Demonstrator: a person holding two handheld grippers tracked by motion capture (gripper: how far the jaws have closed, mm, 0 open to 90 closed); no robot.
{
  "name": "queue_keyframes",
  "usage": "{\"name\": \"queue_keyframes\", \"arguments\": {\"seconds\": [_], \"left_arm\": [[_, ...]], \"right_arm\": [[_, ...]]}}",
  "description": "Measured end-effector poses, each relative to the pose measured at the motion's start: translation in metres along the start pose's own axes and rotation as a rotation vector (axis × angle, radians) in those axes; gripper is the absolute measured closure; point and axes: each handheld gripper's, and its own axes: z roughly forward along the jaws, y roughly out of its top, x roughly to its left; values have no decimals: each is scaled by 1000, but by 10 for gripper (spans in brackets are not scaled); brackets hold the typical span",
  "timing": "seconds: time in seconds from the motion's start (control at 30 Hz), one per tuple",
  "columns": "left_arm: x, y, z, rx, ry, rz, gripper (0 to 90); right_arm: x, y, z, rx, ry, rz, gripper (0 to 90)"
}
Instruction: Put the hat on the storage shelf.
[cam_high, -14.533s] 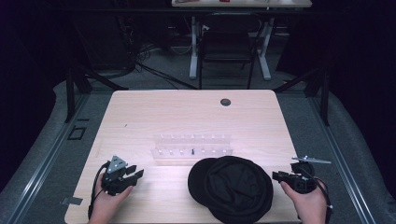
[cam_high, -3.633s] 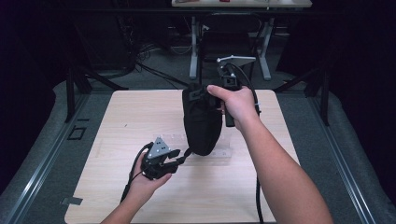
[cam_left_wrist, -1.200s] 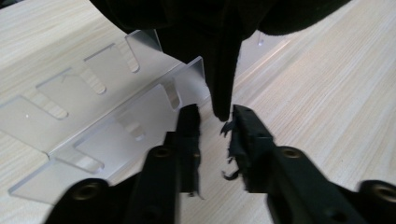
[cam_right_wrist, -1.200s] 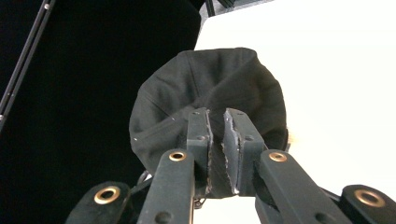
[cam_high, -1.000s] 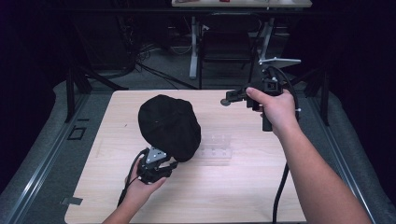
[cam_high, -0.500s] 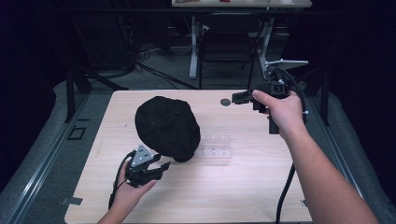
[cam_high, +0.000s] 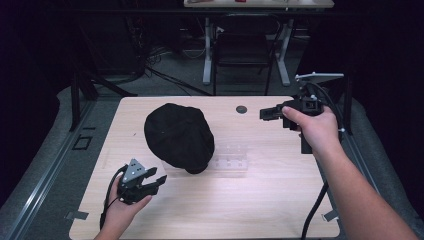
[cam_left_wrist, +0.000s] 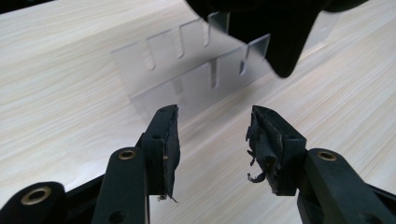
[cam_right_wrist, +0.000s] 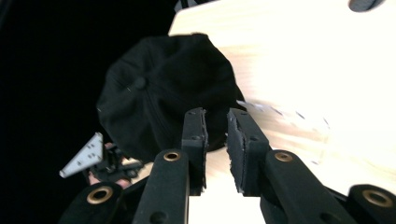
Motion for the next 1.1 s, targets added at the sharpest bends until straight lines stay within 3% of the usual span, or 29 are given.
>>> {"name": "queue_keyframes", "arguments": {"seconds": [0.2,0.27,0.4,0.57,0.67,0.83,0.93,1.1], "left_arm": [[7,-6,-4,-18,26,-23,505],[9,-10,-3,-24,39,-27,499],[15,-23,0,-5,47,-52,499],[18,-28,0,12,54,-46,500],[19,-30,0,15,58,-50,500],[20,-32,0,14,60,-53,500],[22,-34,1,20,60,-53,500],[22,-36,3,24,62,-52,497]], "right_arm": [[-10,-13,-5,10,-35,-10,770],[-17,-23,0,25,-71,-18,771],[-24,-35,7,36,-86,-27,769],[-31,-48,14,35,-132,-65,759],[-44,-63,19,26,-163,-86,751],[-55,-76,25,27,-172,-87,738],[-62,-91,32,33,-209,-131,724],[-69,-108,41,43,-211,-143,699]]}}
